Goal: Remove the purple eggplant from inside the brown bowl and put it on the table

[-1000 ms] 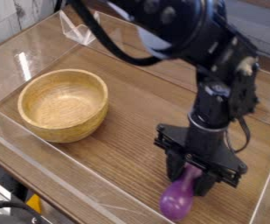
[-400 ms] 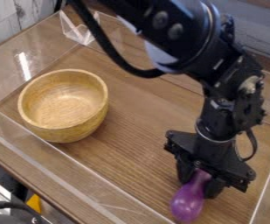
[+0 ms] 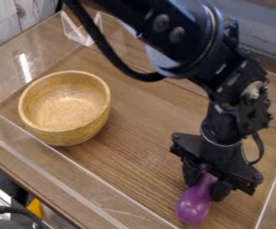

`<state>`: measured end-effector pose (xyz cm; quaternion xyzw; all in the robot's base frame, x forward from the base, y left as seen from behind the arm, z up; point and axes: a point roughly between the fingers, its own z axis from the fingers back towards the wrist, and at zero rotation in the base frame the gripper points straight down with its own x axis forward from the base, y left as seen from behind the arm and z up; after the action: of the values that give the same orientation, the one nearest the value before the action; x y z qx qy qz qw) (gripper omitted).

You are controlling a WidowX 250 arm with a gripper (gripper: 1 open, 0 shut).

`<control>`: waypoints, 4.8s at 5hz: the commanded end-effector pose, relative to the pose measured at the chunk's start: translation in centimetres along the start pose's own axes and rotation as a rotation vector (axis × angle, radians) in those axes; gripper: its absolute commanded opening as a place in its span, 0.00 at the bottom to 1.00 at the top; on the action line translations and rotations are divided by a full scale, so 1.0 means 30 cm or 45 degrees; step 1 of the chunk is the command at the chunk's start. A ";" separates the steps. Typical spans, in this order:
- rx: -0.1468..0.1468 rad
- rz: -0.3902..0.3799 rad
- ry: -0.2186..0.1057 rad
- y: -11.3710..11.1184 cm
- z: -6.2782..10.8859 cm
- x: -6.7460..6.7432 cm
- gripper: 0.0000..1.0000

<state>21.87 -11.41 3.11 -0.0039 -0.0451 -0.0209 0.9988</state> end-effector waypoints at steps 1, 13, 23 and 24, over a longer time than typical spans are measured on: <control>-0.007 -0.017 -0.020 -0.007 -0.006 0.005 0.00; -0.015 0.005 0.035 0.021 0.001 -0.051 0.00; -0.021 0.049 0.070 0.052 0.007 -0.040 0.00; -0.021 0.053 0.073 0.053 0.007 -0.038 0.00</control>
<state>19.58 -9.45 1.90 0.0013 0.0129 -0.0048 0.9999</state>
